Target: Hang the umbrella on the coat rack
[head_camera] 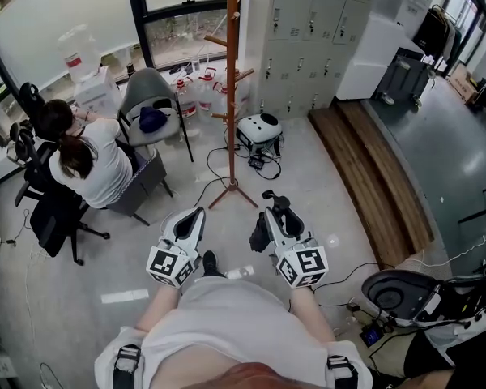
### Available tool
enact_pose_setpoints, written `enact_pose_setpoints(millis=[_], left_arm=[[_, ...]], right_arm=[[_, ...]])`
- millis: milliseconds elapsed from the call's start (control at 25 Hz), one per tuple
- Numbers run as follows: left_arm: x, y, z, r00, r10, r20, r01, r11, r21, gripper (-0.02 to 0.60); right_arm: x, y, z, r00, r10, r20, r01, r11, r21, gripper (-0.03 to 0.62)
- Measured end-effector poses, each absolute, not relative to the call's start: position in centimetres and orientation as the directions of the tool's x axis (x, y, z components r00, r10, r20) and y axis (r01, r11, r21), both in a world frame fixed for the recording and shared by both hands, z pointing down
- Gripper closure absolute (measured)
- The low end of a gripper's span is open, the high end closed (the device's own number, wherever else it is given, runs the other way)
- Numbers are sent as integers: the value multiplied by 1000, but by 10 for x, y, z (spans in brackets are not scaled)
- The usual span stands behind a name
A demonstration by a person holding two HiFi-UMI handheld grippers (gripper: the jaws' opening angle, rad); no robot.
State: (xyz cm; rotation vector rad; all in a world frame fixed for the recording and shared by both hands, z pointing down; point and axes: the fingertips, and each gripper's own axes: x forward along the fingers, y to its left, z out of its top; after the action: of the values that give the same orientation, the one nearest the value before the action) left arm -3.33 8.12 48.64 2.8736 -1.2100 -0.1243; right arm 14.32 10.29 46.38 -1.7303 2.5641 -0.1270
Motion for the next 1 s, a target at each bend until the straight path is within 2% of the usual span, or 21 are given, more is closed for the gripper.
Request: enact_pose_setpoints(millis=[640,1000], left_arm=[[-41,-59,505,750,-658,-60,-653,-752,87,572],[-72,-166,504,785,-618,-49,-612,-785,94,572]], right_arm=[[123,-17,477,-327,-944,34,-944,325,-63,437],[105,-108,485,-250,-967,57,-964,243,-110,437]])
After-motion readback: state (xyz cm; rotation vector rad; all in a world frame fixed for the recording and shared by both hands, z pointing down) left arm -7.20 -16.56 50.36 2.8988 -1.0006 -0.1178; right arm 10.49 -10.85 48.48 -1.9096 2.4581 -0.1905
